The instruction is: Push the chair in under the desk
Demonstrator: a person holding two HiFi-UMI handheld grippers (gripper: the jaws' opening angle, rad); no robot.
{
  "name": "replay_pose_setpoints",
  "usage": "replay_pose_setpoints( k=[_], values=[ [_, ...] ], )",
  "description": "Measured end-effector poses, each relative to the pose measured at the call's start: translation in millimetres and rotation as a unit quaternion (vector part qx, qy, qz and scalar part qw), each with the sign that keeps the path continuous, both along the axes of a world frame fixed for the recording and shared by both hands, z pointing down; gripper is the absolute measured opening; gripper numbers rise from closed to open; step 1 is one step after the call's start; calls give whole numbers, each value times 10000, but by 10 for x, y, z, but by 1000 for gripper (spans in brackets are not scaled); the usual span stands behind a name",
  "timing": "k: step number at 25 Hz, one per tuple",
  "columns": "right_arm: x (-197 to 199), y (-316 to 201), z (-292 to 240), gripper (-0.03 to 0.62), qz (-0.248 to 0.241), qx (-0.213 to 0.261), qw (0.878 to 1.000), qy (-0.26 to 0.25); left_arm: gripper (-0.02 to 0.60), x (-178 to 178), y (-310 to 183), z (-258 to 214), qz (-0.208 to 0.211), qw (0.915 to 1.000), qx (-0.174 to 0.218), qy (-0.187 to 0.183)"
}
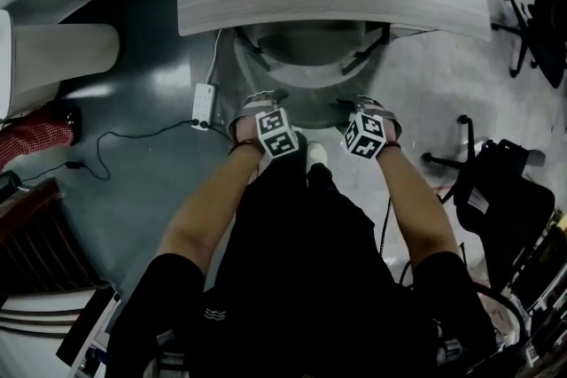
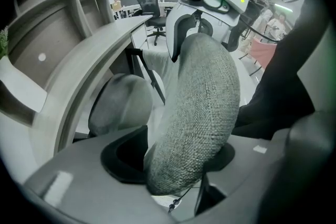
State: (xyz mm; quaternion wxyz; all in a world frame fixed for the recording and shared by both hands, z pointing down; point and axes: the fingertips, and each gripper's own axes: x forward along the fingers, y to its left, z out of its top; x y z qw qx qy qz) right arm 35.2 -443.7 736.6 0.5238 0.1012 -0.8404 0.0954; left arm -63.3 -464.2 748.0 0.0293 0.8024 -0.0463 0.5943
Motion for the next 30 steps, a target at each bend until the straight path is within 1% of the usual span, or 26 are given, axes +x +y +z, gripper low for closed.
replay_pose_setpoints(
  k=[5, 8, 11, 14, 17, 21, 23, 25, 26, 28, 30],
  values=[
    [10, 10, 5, 225, 55, 1, 10000, 1, 258, 14, 10, 5, 38, 10000, 84, 16],
    [11, 28, -13, 229, 140, -8, 9999, 83, 258, -5, 21, -30, -123, 9998, 176, 40],
    [45, 63, -88, 230, 334, 52, 9994, 124, 259, -29, 47, -113, -482, 9982, 341, 55],
    [75, 111, -226, 230, 646, 132, 9978, 51, 259, -80, 74, -229, -923, 9946, 462, 147],
    [93, 140, -381, 230, 1073, 270, 9938, -135, 259, -134, 79, -364, -1433, 9879, 434, 415],
    [136, 180, -597, 230, 1621, 467, 9844, -496, 259, -196, 113, -543, -1810, 9805, 558, 523],
    [168, 176, -727, 230, 1863, 606, 9781, -698, 251, -208, 162, -656, -2023, 9752, 623, 652],
    [200, 177, -861, 230, 2045, 785, 9722, -831, 239, -200, 212, -815, -2288, 9668, 688, 907],
    [204, 189, -926, 230, 2069, 898, 9704, -862, 230, -183, 226, -917, -2450, 9605, 722, 1102],
    [173, 233, -1046, 230, 2008, 1124, 9688, -921, 199, -124, 219, -1162, -2747, 9452, 823, 1561],
    [123, 273, -1168, 230, 2137, 1165, 9624, -1209, 187, -60, 196, -1433, -2889, 9318, 983, 1965]
  ],
)
